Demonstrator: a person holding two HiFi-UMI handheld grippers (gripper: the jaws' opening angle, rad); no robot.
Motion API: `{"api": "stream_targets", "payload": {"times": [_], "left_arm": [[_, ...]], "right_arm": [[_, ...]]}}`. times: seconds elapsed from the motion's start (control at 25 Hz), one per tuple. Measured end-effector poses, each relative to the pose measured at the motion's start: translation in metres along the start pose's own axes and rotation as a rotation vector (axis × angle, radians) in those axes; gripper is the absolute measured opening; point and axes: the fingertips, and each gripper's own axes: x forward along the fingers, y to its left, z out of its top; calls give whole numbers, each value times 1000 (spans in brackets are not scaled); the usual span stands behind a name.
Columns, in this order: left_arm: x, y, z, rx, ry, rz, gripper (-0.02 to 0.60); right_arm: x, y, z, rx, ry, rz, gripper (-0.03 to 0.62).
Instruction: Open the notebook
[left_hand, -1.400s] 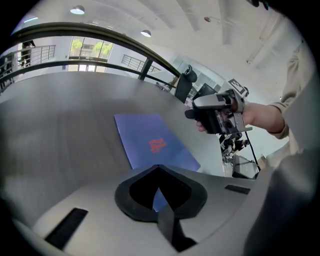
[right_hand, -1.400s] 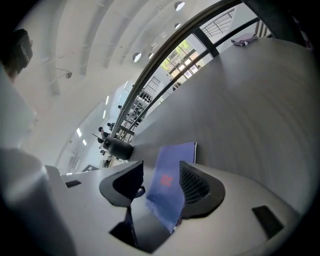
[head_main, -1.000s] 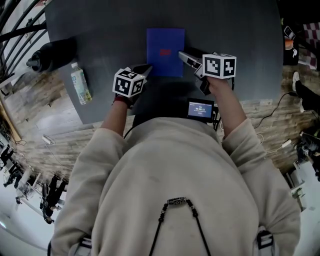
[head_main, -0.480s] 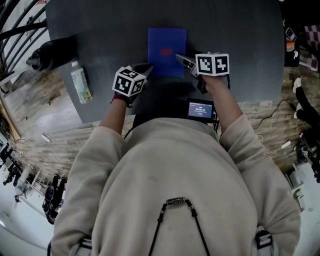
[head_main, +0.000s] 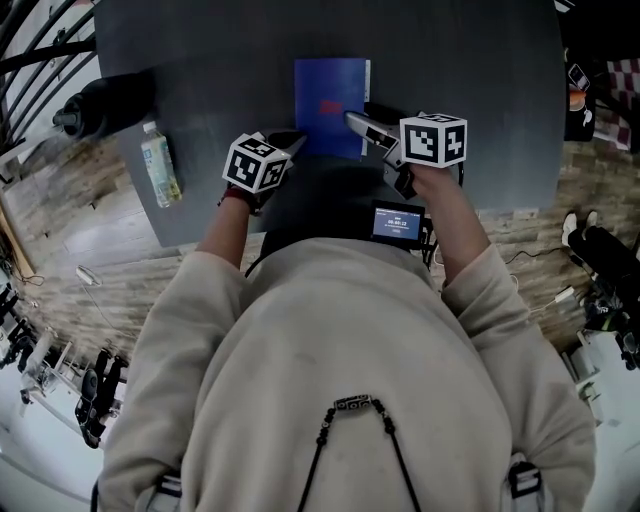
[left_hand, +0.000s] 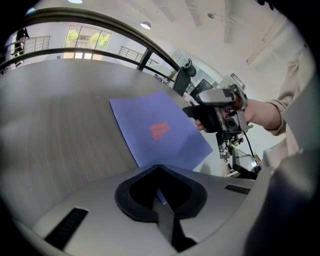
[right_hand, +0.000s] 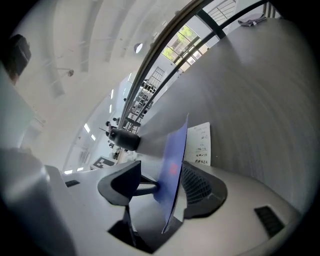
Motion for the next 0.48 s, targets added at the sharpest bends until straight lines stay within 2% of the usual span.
{"api": "stream_targets", "payload": {"times": [0.16,0.28,0.48], "left_arm": [[2,-1,2,0,-11,-23,0],[4,-3,2,-11,-24,-39,0],[-13,0,5,-92,-107,-52,0]], "right_arm": [[1,25,6,0,-15,61,249],[8,45,6,-43,12,89,249],[26,86,8,-86,35,140,249]]}}
